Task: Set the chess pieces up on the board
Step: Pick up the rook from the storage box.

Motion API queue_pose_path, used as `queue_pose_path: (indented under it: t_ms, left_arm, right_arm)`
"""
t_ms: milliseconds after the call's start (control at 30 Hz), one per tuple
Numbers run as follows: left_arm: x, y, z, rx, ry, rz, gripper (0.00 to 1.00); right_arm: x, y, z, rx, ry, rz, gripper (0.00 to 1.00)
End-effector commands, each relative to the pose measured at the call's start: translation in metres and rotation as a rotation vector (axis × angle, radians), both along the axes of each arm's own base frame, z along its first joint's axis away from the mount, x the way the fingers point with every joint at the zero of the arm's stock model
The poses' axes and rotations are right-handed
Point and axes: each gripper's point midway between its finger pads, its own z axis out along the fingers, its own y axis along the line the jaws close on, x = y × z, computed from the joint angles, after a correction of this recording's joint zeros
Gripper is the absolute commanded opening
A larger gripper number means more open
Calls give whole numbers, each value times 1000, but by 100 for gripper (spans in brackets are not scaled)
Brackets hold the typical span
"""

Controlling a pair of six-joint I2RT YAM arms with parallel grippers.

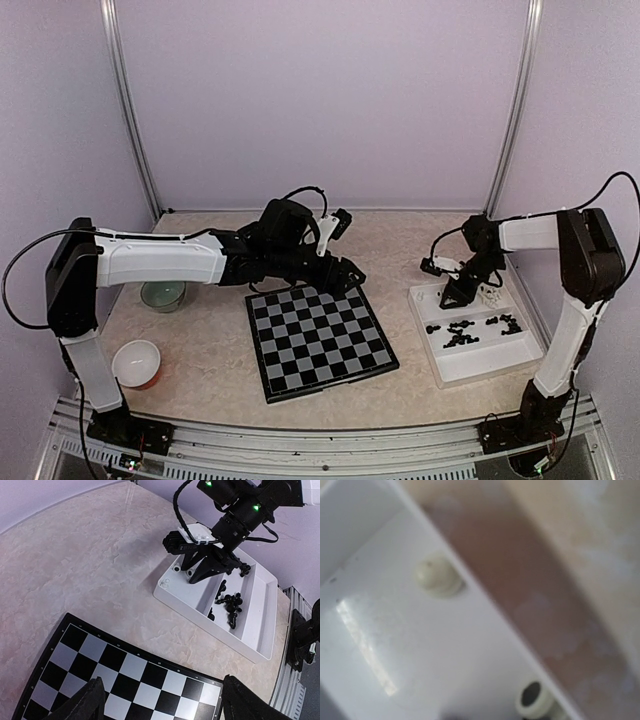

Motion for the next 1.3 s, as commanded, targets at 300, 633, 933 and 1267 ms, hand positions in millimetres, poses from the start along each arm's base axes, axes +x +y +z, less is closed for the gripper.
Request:
queue_pose_path:
  t_ms: [300, 633, 933, 1267]
  left_arm:
    - [-3, -6, 2, -15, 5, -17, 80]
    - [-5, -5, -3, -12, 8, -25, 79]
    - [-5, -7, 5, -40, 11, -18, 79]
    - [-12, -27, 22, -168, 79, -74, 76]
  right_arm:
    - [-31, -15, -4, -66, 51, -117, 46]
    - [-41, -18, -11, -70, 84, -133, 27]
    - [-35, -12, 9, -34, 52, -138, 4]
    - [-47, 66, 122, 228, -92, 70, 1]
